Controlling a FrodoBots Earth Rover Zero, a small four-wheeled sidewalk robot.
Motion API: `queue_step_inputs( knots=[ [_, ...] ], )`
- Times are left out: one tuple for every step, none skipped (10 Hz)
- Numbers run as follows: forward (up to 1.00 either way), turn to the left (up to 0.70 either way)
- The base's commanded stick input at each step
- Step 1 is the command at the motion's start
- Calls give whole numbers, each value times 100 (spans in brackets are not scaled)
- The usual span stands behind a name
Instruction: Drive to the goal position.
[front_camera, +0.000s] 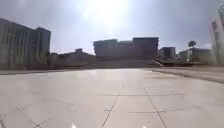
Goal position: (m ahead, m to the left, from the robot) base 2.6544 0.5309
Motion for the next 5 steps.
queue_step_inputs(
  knots=[
    [64, 2],
    [64, 2],
    [64, 2],
    [64, 2],
    [64, 2]
  ],
)
